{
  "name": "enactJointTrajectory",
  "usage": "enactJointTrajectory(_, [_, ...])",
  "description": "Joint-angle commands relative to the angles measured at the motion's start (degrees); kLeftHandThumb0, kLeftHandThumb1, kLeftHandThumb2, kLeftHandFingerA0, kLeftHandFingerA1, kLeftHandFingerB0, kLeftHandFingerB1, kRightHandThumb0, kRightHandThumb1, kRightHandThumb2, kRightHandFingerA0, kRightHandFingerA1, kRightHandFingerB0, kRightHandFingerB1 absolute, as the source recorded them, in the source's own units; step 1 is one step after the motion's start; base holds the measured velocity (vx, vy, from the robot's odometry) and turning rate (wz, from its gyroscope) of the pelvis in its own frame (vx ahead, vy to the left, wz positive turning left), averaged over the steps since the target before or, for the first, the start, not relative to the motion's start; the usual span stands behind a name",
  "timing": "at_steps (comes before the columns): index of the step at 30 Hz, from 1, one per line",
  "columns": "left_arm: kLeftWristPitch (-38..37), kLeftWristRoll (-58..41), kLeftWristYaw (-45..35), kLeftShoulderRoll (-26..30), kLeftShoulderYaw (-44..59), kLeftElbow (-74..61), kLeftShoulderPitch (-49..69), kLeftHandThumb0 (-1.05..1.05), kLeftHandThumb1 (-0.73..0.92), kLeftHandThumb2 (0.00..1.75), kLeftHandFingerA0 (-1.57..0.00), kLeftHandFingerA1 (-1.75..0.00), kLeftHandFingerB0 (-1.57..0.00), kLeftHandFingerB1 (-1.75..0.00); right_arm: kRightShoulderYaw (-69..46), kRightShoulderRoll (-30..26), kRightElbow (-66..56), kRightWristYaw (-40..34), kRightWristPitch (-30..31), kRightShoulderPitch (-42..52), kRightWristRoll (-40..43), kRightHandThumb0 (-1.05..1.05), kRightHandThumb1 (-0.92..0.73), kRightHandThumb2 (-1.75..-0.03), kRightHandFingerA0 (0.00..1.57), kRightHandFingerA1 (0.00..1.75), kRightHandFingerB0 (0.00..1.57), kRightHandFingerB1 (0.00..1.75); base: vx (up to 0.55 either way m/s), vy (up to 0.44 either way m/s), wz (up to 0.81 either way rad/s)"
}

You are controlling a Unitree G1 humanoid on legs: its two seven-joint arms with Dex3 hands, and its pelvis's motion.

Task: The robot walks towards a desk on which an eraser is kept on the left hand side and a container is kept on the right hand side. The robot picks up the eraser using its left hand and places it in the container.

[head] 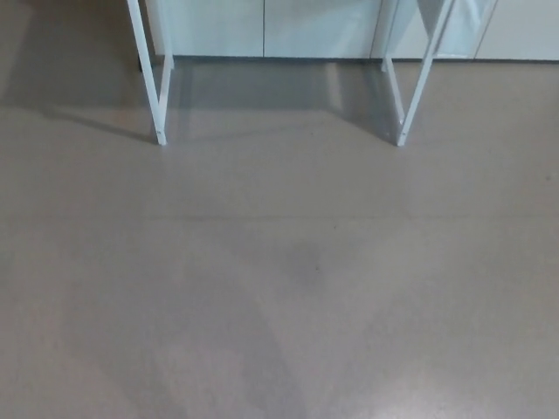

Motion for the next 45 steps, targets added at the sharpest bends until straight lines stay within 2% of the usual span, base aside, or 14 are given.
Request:
enactJointTrajectory(1, [-0.89, 0.17, -0.11, 0.81, -0.24, -0.32, 0.11, -0.36, 0.63, 0.61, -0.53, -0.42, -0.37, -0.33, -0.59, -0.78, 1.98, 0.21, -2.79, -0.59, 0.73, -0.19, -0.38, -0.51, 0.66, 0.65, 0.39, 0.47, 0.20, -0.123, 0.03])
enactJointTrajectory(6, [-1.38, 0.54, 0.11, 1.16, -0.74, -0.33, 0.44, -0.36, 0.63, 0.59, -0.52, -0.43, -0.36, -0.32, -0.41, -0.70, 2.38, 0.57, -2.98, -0.31, 0.64, -0.25, -0.36, -0.58, 0.56, 0.64, 0.35, 0.50, 0.26, -0.199, 0.09])
enactJointTrajectory(16, [-0.36, 0.44, 0.32, 1.27, -0.82, 0.11, -0.09, -0.37, 0.63, 0.60, -0.57, -0.43, -0.37, -0.32, -0.82, -0.31, 2.68, -0.14, -2.79, -0.30, 0.87, -0.17, -0.39, -0.51, 0.66, 0.66, 0.40, 0.47, 0.20, -0.018, -0.08])
enactJointTrajectory(17, [-0.36, 0.51, 0.51, 1.23, -0.86, 0.16, -0.13, -0.44, 0.48, 0.79, -0.50, -0.53, -0.31, -0.45, -0.87, -0.33, 2.71, -0.14, -2.80, -0.29, 0.89, -0.17, -0.39, -0.51, 0.66, 0.65, 0.40, 0.47, 0.28, 0.180, -0.21])
enactJointTrajectory(19, [-0.94, 1.56, 2.20, 1.18, -1.57, 0.65, -0.26, -0.36, 0.61, 0.59, -0.60, -0.44, -0.39, -0.33, -0.97, -0.31, 2.38, -0.09, -3.03, 0.20, 0.88, -0.17, -0.39, -0.51, 0.65, 0.66, 0.40, 0.47, 0.30, 0.244, -0.16])
enactJointTrajectory(30, [-0.62, 0.03, -0.64, 1.30, -0.80, 0.57, -0.12, -0.36, 0.63, 0.60, -0.58, -0.46, -0.37, -0.33, -0.56, -0.33, 3.25, -0.54, -3.65, 0.03, 0.29, -0.19, -0.40, -0.51, 0.68, 0.65, 0.40, 0.47, 0.24, 0.057, 0.04])
enactJointTrajectory(31, [-0.57, 0.49, -0.19, 1.45, -1.09, 0.70, -0.17, -0.44, 0.50, 0.79, -0.52, -0.56, -0.31, -0.44, -0.50, -0.38, 3.56, -0.52, -3.80, 0.04, 0.21, -0.19, -0.40, -0.51, 0.68, 0.64, 0.40, 0.47, 0.11, -0.135, 0.10])
enactJointTrajectory(33, [-1.01, 1.61, 0.68, 1.64, -2.01, 0.56, -0.09, -0.46, 0.50, 0.80, -0.51, -0.57, -0.29, -0.45, -0.49, -0.40, 2.77, -0.21, -3.72, 0.35, 0.35, -0.19, -0.40, -0.52, 0.68, 0.65, 0.39, 0.47, 0.26, -0.162, 0.24])
enactJointTrajectory(35, [-0.84, 1.61, 1.06, 1.56, -2.21, 0.63, -0.16, -0.45, 0.50, 0.80, -0.52, -0.57, -0.30, -0.45, -0.25, -0.56, 2.55, -0.89, -3.54, 0.43, -0.07, -0.20, -0.40, -0.52, 0.71, 0.66, 0.42, 0.47, 0.28, -0.184, 0.23])
enactJointTrajectory(36, [-0.61, 1.13, 0.75, 1.46, -1.93, 0.84, -0.33, -0.37, 0.63, 0.60, -0.57, -0.47, -0.37, -0.32, -0.36, -0.64, 3.23, -0.76, -3.80, 0.19, 0.07, -0.23, -0.39, -0.54, 0.71, 0.67, 0.41, 0.49, 0.26, -0.159, 0.30])
enactJointTrajectory(39, [-0.32, 0.36, -0.35, 1.45, -1.54, 0.44, -0.11, -0.37, 0.64, 0.60, -0.57, -0.44, -0.36, -0.32, -0.34, -0.72, 3.42, -0.51, -4.18, 0.20, 0.18, -0.19, -0.40, -0.51, 0.71, 0.66, 0.41, 0.47, 0.19, -0.149, -0.03])
enactJointTrajectory(40, [-0.32, 0.59, 0.16, 1.53, -1.69, 0.11, -0.04, -0.44, 0.51, 0.79, -0.52, -0.55, -0.30, -0.44, -0.34, -0.62, 3.05, -0.17, -4.50, 0.45, 0.29, -0.20, -0.40, -0.51, 0.70, 0.65, 0.39, 0.47, 0.17, -0.087, -0.07])
enactJointTrajectory(41, [-0.30, 0.46, 0.03, 1.48, -1.59, 0.11, -0.07, -0.36, 0.64, 0.60, -0.57, -0.44, -0.37, -0.33, -0.15, -0.68, 2.97, -0.56, -4.32, 0.39, 0.02, -0.20, -0.40, -0.52, 0.71, 0.66, 0.40, 0.47, 0.18, -0.039, -0.04])
enactJointTrajectory(45, [-0.21, 0.36, 0.20, 1.16, -1.53, 0.12, -0.64, -0.36, 0.63, 0.60, -0.55, -0.46, -0.37, -0.32, -0.45, -1.03, 3.09, 0.31, -4.16, -0.11, 0.50, -0.20, -0.41, -0.52, 0.70, 0.65, 0.38, 0.46, 0.18, 0.045, -0.10])
